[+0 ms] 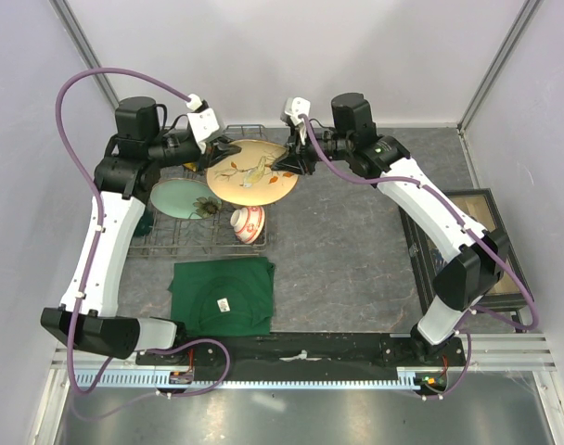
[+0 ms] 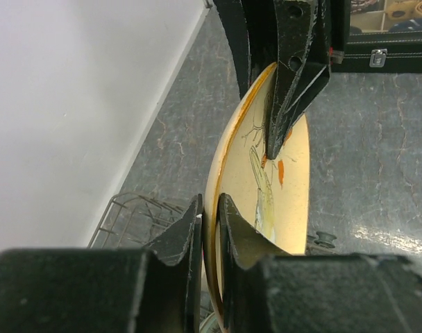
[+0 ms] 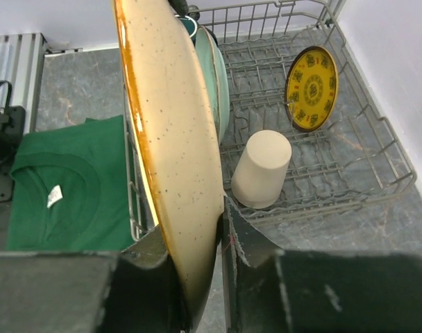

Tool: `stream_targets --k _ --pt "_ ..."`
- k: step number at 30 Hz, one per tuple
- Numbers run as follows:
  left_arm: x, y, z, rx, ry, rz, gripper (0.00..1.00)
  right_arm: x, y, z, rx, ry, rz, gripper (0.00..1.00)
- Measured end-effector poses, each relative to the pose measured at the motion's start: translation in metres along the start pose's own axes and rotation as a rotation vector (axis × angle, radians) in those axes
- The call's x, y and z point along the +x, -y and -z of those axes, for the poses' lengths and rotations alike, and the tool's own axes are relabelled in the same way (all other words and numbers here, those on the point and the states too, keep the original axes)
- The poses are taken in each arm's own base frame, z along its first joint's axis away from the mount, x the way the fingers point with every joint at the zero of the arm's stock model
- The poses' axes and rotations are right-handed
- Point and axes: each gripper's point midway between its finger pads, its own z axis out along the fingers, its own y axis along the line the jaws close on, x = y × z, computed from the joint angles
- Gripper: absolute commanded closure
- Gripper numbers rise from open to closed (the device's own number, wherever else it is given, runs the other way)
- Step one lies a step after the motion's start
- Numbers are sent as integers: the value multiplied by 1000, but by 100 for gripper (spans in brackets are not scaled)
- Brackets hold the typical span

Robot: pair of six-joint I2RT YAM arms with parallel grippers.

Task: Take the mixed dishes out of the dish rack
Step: Place the plate at the center of the board.

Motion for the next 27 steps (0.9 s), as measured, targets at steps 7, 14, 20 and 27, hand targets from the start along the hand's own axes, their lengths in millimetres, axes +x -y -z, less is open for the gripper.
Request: stream_targets --k 7,14,20,27 --pt "2 2 1 0 -2 4 94 2 -2 0 -6 -7 6 100" --pt "4 2 1 -10 -4 6 65 4 -1 0 0 -15 11 100" --pt "-20 -6 7 -59 48 -63 5 32 1 0 32 -102 -36 100" --pt "-35 -14 17 -125 66 -103 1 57 16 2 74 -159 -111 100"
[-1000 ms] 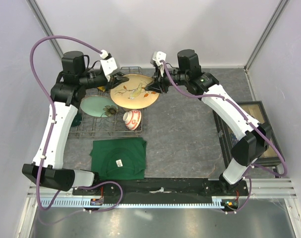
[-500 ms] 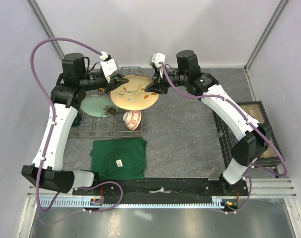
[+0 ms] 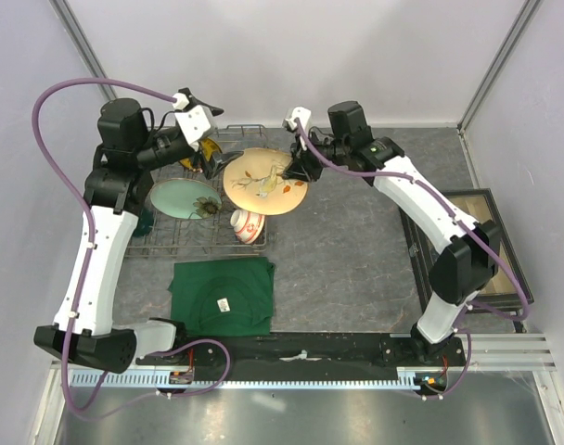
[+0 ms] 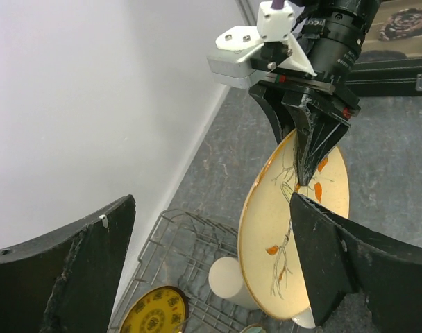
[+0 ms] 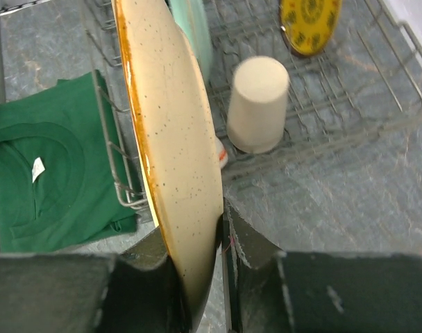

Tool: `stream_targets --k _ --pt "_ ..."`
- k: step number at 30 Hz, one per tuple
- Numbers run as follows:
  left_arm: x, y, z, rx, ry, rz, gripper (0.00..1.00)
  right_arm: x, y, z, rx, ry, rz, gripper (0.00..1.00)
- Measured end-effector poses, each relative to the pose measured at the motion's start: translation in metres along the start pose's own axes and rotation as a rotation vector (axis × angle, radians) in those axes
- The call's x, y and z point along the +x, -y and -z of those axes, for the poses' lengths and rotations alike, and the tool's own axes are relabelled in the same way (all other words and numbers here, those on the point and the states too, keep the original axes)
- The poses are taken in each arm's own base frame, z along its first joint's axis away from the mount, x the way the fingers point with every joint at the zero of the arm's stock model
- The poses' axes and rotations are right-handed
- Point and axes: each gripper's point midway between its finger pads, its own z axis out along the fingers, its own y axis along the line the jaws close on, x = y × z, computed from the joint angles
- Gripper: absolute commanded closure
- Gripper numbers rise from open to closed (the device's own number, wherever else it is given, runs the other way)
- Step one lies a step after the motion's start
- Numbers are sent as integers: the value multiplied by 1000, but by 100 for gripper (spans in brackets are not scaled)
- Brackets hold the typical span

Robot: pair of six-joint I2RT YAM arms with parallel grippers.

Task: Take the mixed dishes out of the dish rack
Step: Place the plate at the center of the board.

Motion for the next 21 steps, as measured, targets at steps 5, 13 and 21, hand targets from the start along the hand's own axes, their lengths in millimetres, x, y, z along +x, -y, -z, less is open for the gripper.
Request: stream_targets --k 5,13,21 --pt "0 -11 2 -62 -16 6 1 16 46 11 87 -6 -156 100" --pt "4 -23 9 -162 -42 35 1 32 149 46 269 102 -405 100" --pt "29 -19 6 -184 -84 98 2 61 212 49 298 242 -689 100"
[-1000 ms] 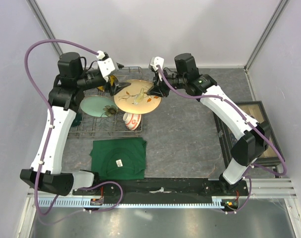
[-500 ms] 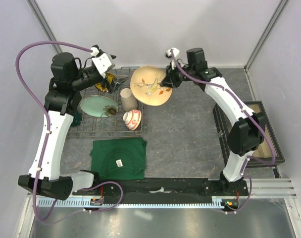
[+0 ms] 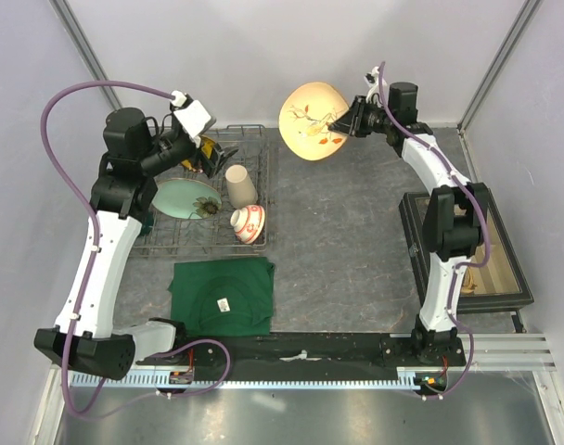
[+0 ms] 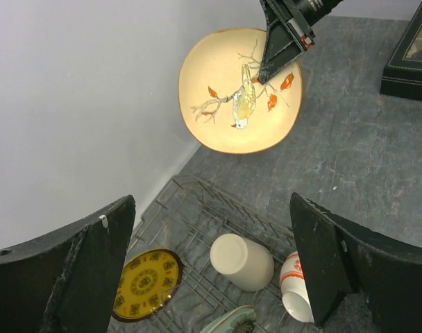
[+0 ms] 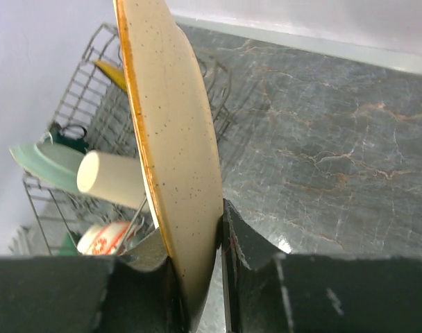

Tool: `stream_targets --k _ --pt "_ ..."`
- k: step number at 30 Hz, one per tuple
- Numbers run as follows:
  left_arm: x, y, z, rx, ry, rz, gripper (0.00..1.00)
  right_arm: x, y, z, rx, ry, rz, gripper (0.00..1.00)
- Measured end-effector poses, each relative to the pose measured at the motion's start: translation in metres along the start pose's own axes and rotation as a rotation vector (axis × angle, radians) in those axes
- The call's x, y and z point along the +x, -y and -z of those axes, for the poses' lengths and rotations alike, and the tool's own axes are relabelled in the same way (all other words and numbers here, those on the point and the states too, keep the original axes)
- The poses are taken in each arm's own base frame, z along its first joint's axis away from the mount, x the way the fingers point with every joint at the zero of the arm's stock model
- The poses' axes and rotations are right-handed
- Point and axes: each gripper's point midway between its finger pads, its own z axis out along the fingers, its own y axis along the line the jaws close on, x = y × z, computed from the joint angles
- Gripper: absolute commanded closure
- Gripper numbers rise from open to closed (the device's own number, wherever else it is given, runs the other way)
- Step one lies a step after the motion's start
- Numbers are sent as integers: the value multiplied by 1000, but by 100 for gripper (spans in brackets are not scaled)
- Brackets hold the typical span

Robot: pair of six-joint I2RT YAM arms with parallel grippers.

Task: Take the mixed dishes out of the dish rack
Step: Place the plate at the center of the board.

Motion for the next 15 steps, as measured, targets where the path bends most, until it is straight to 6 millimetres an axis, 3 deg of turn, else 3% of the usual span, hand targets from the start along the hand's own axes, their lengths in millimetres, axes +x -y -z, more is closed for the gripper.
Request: stream_targets --k 5,15 --pt "13 4 -3 3 -22 38 2 6 36 -11 17 30 -144 100" --pt "34 12 -7 19 -59 82 2 41 101 -26 64 40 -358 100"
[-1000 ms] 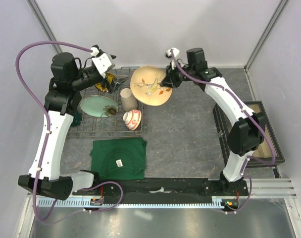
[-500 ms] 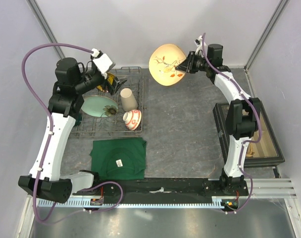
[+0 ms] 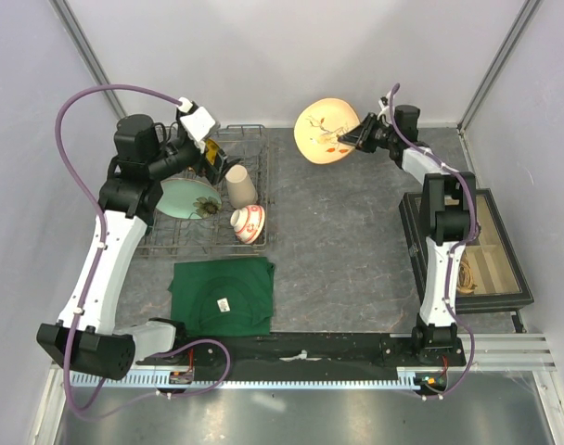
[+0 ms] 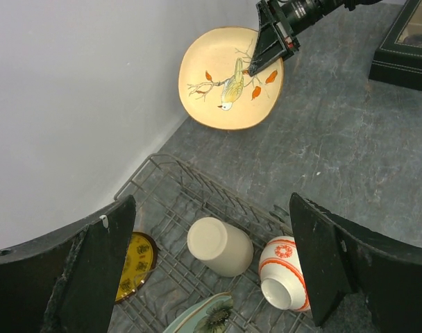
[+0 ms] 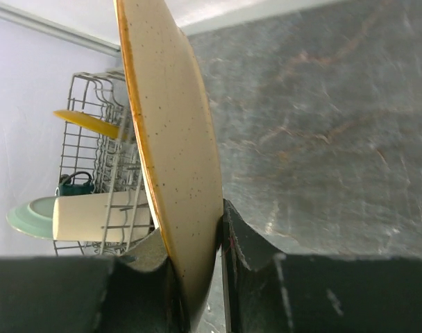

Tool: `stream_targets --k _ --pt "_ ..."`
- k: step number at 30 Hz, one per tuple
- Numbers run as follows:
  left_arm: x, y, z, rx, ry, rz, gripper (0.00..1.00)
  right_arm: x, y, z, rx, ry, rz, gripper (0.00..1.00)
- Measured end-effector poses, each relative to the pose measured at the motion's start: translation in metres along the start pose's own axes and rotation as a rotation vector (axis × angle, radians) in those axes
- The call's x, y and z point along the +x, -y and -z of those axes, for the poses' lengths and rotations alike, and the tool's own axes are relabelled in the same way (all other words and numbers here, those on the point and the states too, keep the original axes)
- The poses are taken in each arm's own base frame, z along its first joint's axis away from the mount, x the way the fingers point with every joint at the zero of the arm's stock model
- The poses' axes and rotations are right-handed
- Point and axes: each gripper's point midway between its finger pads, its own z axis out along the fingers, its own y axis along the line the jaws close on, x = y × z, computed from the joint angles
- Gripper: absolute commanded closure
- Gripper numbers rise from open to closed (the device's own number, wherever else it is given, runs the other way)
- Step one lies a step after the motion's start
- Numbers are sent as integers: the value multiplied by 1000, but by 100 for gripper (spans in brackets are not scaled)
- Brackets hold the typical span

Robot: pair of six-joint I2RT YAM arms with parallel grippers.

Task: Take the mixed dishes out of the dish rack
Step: Place the plate at the center of the board.

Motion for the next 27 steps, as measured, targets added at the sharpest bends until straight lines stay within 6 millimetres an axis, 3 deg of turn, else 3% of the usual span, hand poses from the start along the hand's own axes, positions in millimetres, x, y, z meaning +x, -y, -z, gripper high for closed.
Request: stream_targets --k 6,11,21,27 --pt "14 4 -3 11 -23 18 3 30 38 -8 37 -36 -107 100" --pt "21 6 -5 15 -33 26 3 52 58 -12 63 -71 -156 100" --pt "36 12 -6 23 -60 45 3 67 71 -17 68 -98 -199 99" --pt "35 13 -4 22 -58 43 3 69 71 -17 63 -106 -198 96"
